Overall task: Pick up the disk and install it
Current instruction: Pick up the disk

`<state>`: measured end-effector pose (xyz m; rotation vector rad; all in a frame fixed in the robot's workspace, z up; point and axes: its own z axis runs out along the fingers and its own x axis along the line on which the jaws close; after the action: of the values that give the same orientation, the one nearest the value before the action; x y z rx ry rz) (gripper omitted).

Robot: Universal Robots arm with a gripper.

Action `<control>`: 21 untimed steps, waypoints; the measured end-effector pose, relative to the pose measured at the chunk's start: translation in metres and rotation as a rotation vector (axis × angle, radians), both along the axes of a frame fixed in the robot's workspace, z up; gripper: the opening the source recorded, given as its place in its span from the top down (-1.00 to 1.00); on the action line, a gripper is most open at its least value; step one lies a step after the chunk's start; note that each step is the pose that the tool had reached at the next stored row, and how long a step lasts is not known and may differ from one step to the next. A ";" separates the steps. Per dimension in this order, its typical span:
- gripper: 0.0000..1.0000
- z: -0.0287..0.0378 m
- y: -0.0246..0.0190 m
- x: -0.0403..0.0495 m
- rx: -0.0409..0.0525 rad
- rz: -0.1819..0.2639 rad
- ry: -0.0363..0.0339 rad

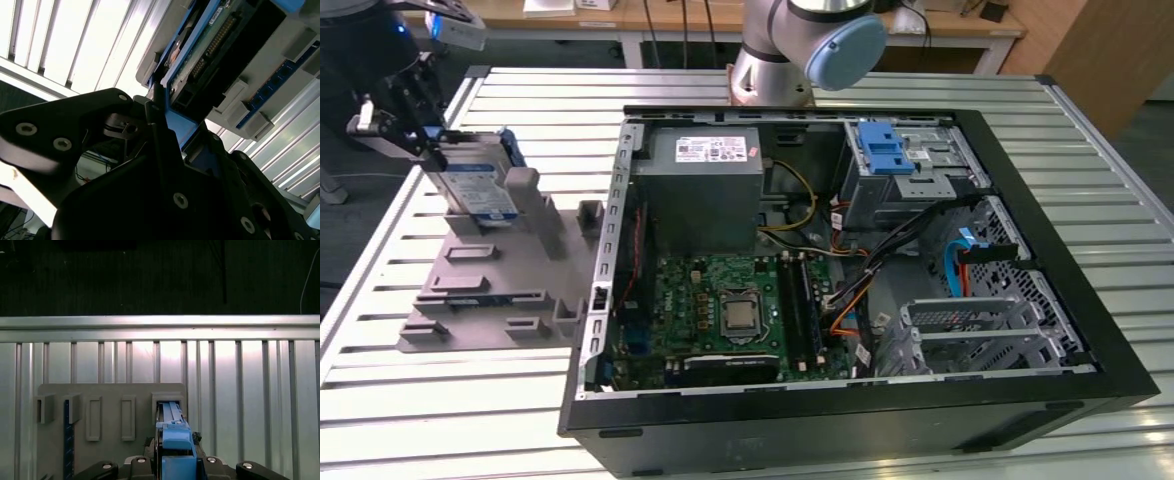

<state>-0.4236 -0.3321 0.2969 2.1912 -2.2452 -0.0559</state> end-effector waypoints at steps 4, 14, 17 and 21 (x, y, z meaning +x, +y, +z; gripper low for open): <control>0.27 0.0033 0.0000 0.0000 0.0000 0.000 -0.0001; 0.27 0.0093 0.0000 0.0000 0.0000 0.000 0.0000; 0.27 0.0110 0.0000 0.0000 0.0000 0.000 0.0000; 0.27 0.0132 0.0000 0.0000 0.0000 0.000 -0.0001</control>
<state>-0.4236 -0.3321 0.3101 2.1913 -2.2452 -0.0558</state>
